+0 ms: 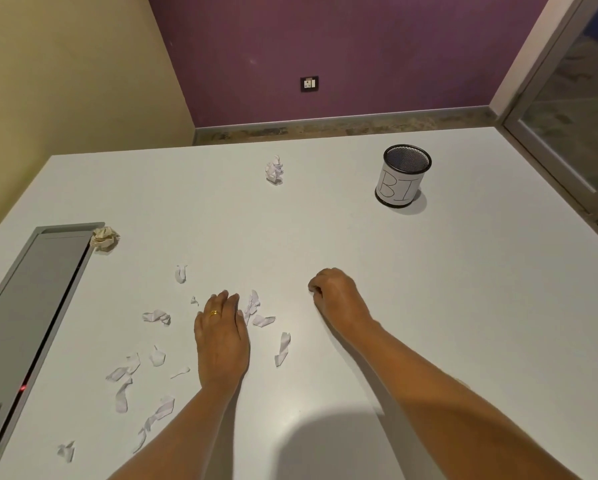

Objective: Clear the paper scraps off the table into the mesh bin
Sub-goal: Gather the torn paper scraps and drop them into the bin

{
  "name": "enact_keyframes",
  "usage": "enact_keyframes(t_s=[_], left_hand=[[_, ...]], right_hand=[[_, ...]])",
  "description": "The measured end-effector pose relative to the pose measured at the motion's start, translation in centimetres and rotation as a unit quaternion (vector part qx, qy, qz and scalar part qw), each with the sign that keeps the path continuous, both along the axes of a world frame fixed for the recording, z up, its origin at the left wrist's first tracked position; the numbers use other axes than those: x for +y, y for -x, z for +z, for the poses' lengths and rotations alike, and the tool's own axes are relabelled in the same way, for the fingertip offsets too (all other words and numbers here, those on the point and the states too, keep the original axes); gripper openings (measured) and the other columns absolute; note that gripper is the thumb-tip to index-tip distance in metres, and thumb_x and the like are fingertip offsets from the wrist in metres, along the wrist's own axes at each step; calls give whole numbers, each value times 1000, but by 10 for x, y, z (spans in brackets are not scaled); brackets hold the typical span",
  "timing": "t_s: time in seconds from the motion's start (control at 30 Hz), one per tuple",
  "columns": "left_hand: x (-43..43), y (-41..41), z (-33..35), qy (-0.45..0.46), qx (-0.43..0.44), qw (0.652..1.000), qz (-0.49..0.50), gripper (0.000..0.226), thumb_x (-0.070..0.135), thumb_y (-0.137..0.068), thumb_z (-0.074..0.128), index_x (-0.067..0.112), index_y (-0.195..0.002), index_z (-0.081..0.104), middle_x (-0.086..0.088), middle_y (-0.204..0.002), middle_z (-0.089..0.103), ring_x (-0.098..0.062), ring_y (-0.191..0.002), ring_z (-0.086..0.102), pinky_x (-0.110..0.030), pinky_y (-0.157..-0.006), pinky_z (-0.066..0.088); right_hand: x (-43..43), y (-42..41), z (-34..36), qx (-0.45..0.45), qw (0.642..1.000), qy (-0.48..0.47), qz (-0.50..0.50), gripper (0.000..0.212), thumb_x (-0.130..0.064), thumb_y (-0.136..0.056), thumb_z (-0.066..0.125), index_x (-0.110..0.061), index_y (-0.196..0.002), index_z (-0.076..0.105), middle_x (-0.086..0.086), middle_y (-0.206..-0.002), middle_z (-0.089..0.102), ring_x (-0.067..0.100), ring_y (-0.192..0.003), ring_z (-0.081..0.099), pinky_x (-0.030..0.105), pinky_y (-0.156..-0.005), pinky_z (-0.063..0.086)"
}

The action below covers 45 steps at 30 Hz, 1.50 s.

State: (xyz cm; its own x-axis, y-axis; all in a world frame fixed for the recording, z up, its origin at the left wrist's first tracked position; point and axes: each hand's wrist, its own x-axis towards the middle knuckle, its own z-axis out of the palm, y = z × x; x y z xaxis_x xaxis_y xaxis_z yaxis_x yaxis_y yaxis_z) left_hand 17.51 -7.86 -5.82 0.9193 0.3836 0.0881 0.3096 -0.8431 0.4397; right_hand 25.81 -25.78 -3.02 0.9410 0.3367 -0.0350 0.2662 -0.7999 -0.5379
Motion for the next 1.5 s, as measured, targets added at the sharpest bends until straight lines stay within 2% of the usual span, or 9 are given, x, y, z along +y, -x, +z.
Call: enact_keyframes(t_s=[0.37,0.5,0.7,0.83,0.93,1.03,1.17,1.33,1.5], left_hand=[[-2,-1,-1,-33,6,999,6,29,10,-94,42,6,-119,56,-13,-131,54,-29,-128,45,-46,-109,29],[-3,-1,0,-42,4,999,8,28,9,-93,44,5,-117,57,-13,-129,56,-30,-125,47,-47,-107,32],[-5,-1,0,-56,-3,998,10,33,15,-93,36,6,-116,58,-14,-126,57,-32,-122,50,-50,-104,36],[-6,-1,0,-51,-5,999,13,41,20,-89,30,7,-116,58,-13,-126,57,-32,-123,49,-49,-104,36],[-5,-2,0,-49,-6,999,15,41,20,-89,30,7,-115,58,-13,-126,57,-32,-123,49,-49,-104,35],[-5,-1,-1,-50,-9,999,16,40,20,-89,31,7,-115,58,-13,-126,58,-32,-123,49,-49,-104,36],[-6,-1,-1,-49,-12,999,15,39,20,-90,31,7,-115,58,-13,-126,58,-32,-123,49,-49,-104,35],[-6,-1,-1,-49,-8,999,15,34,16,-91,35,7,-115,58,-13,-126,57,-31,-123,49,-50,-103,36],[-5,-1,-2,-50,-9,999,16,27,10,-93,42,7,-114,58,-14,-126,57,-33,-122,50,-51,-103,36]], right_hand=[[-46,-102,60,-120,978,-80,-153,27,8,-85,49,3,-102,69,19,-109,68,30,-101,63,32,-94,47],[-62,-142,76,-151,962,-88,-211,28,7,-84,49,2,-102,70,17,-109,70,28,-102,64,27,-93,45],[-81,-174,87,-122,956,-102,-247,24,1,-88,47,4,-99,67,24,-106,66,37,-104,58,35,-88,44],[-85,-183,89,-56,950,-123,-280,29,0,-92,40,7,-107,64,28,-114,61,38,-109,55,26,-83,35],[-88,-191,92,-10,949,-87,-302,32,7,-89,46,4,-117,60,25,-120,60,37,-113,56,26,-88,46],[-89,-189,93,-47,950,-45,-306,37,12,-87,46,2,-120,60,26,-120,59,39,-110,57,40,-97,47],[-92,-190,87,-64,958,-1,-281,41,14,-86,43,0,-120,60,27,-122,58,42,-111,55,43,-97,46],[-96,-191,85,-44,958,-26,-283,46,9,-91,35,-7,-130,54,20,-136,50,38,-122,48,40,-105,40],[-95,-187,80,-48,949,-93,-299,37,2,-94,40,-4,-127,56,15,-135,53,31,-122,51,31,-104,39]])
